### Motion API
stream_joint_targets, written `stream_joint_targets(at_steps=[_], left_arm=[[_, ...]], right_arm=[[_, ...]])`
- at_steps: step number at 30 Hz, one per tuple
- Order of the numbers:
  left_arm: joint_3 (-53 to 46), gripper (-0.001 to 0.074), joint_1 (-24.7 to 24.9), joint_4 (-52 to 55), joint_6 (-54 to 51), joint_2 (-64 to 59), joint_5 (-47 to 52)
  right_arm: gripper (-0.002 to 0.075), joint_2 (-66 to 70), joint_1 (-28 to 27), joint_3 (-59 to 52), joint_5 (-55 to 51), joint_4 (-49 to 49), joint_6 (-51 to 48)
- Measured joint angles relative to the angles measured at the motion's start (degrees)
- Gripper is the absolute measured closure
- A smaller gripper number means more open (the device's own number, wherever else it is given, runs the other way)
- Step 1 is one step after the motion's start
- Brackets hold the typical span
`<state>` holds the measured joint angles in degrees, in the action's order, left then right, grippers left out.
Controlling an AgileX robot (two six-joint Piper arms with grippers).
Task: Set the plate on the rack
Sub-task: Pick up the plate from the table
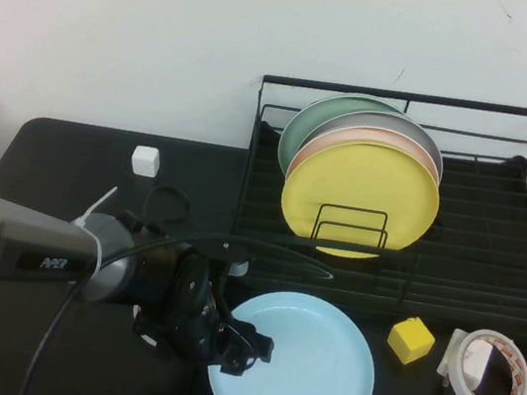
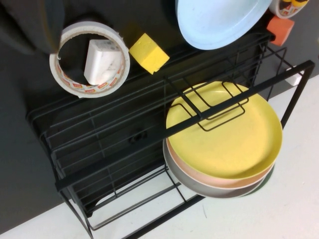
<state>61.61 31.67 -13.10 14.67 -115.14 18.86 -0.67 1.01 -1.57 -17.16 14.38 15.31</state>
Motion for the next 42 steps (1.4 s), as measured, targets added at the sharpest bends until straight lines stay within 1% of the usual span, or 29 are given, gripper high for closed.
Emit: stream_joint_targets(at_steps=[6,17,26,28,30,32,33,34,35,37,42], left_arm=[[0.00,0.0297,0.00,2.94,0.37,0.00,-0.53],[0.00,0.0297,0.00,3.19,2.51,0.00,-3.97],[0.26,0.0302,0.00,3.19,4.59,-2.37,-3.50],[0.35,0.0337,0.00,2.93,4.71,-2.37,-3.50],[0.49,0.0414,0.00,2.86,4.74,-2.50,-3.50],[0.53,0.0547,0.00,2.82,4.74,-2.72,-3.50],[0.53,0.0602,0.00,2.72,4.74,-2.72,-3.50],[0.53,0.0647,0.00,2.61,4.83,-2.72,-3.50],[0.53,0.0677,0.00,2.13,4.99,-2.72,-3.50],[0.53,0.0706,-0.03,0.06,5.23,-2.72,-3.63],[0.43,0.0729,-0.03,-5.79,1.63,-0.88,-2.57]], right_arm=[[0.0717,0.00,0.00,0.00,0.00,0.00,0.00],[0.0717,0.00,0.00,0.00,0.00,0.00,-0.43],[0.0717,0.00,0.00,0.00,0.00,0.00,-1.47],[0.0717,0.00,0.00,0.00,0.00,0.07,-1.47],[0.0717,0.00,0.00,0.00,0.00,0.18,-1.47],[0.0717,0.00,0.00,0.00,0.00,0.23,-1.47],[0.0717,0.00,0.00,0.00,0.00,0.22,-1.47],[0.0717,0.00,0.00,0.00,0.00,0.22,-1.47],[0.0717,0.00,0.00,0.00,0.00,0.22,-1.47],[0.0717,0.00,0.00,0.00,0.00,0.36,-1.47],[0.0717,0.00,0.00,0.00,0.00,0.59,-1.50]])
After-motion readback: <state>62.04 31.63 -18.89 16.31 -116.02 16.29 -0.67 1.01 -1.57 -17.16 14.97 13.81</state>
